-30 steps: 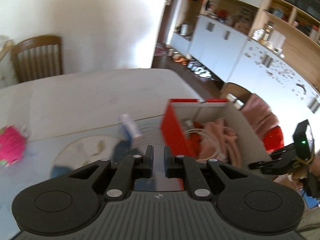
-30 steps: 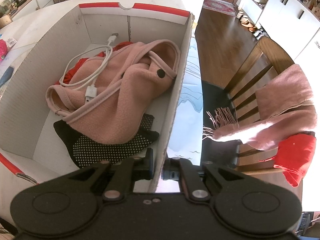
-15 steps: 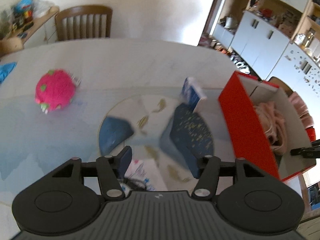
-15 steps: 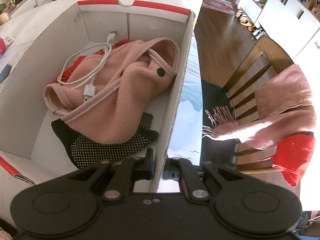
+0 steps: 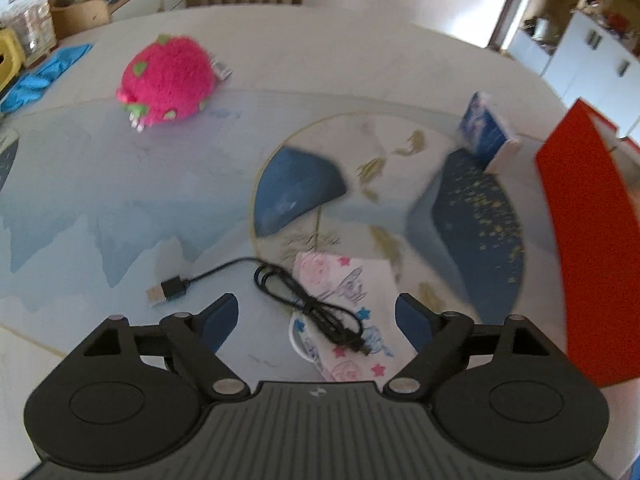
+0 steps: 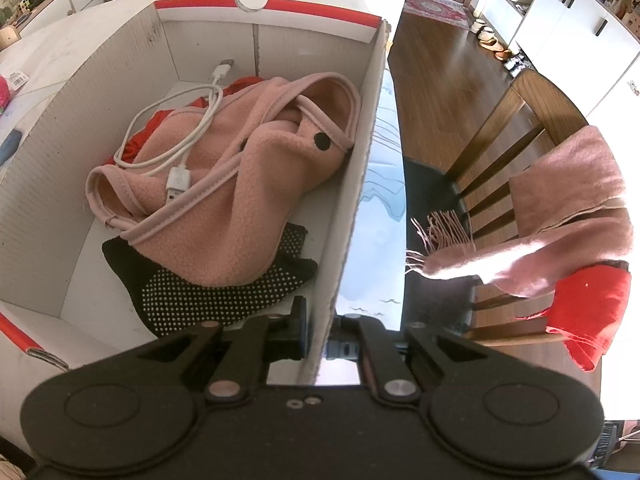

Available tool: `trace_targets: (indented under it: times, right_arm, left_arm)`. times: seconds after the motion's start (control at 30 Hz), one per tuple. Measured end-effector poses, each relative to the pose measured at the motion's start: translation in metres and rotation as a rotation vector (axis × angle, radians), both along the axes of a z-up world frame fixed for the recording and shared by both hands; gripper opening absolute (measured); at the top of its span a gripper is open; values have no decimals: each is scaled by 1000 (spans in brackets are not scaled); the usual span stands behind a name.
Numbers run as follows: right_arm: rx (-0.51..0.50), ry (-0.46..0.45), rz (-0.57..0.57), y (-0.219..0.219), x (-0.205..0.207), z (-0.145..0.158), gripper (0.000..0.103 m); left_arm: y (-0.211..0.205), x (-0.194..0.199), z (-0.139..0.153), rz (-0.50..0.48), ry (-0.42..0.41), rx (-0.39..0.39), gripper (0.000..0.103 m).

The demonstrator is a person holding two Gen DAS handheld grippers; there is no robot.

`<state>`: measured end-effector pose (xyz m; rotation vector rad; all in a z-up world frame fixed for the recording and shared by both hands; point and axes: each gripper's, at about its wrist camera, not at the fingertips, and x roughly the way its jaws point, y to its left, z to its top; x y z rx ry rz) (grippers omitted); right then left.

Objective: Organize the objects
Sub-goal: 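Move the left gripper back toward the printed pouch and black cable, then close the left gripper on the black cable and lift it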

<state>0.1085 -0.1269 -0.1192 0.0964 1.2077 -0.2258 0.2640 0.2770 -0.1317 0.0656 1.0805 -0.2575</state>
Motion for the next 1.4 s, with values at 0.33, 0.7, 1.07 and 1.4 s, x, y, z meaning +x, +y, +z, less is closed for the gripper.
trace_targets:
  times: [0.33,0.7,1.07,1.4]
  right_arm:
    - [-2,2,3,0,-1,-1,6]
    - [-3,3,3,0,-1,-1,7]
    - [-1,2,1,1,-1,-2,6]
    - [-1,2,2,1,0,-3,6]
  left_arm:
    - [-5,9,-22,71,52,58,86]
    - [2,10,-24,107,22,60,81]
    - [16,8,-14,108,24,25,29]
    - [38,4,7,103,-34,-3,7]
